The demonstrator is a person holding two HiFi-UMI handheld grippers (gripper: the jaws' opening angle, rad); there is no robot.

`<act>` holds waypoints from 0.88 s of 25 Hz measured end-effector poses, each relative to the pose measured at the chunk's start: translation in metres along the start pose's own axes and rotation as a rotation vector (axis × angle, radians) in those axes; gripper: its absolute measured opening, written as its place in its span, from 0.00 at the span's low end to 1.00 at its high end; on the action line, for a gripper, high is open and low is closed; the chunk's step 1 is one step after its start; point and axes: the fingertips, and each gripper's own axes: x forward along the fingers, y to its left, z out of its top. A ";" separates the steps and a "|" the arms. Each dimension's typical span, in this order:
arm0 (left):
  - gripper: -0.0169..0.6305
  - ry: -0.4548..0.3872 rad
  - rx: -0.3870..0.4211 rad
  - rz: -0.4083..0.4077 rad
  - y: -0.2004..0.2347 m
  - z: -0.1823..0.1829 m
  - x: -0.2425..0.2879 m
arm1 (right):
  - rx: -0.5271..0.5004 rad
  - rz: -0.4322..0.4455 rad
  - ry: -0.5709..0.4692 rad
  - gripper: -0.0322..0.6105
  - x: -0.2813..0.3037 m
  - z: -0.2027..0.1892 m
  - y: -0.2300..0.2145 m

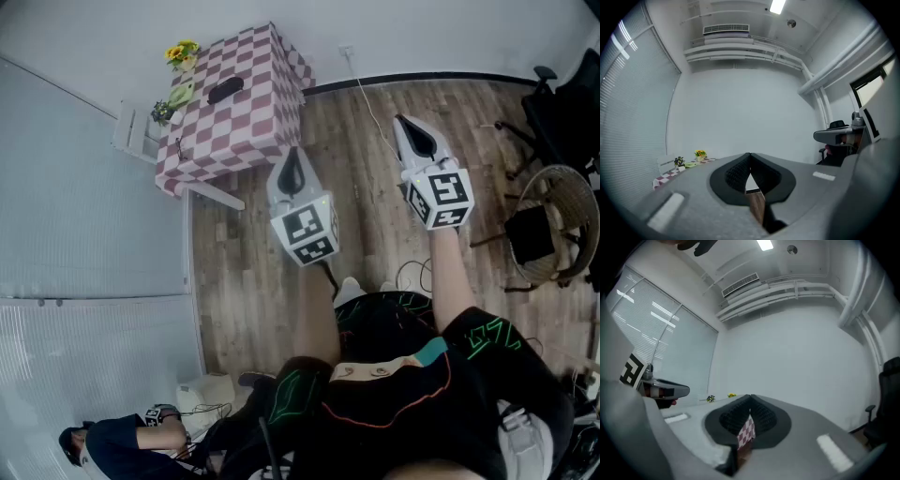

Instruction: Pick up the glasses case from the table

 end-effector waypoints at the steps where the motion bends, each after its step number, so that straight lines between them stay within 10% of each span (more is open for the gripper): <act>1: 0.04 -0.001 -0.006 -0.004 -0.004 0.001 -0.001 | -0.004 0.005 0.000 0.05 -0.002 0.001 -0.001; 22: 0.04 -0.020 -0.011 -0.023 -0.041 0.011 0.044 | 0.044 -0.016 -0.039 0.05 0.014 0.004 -0.066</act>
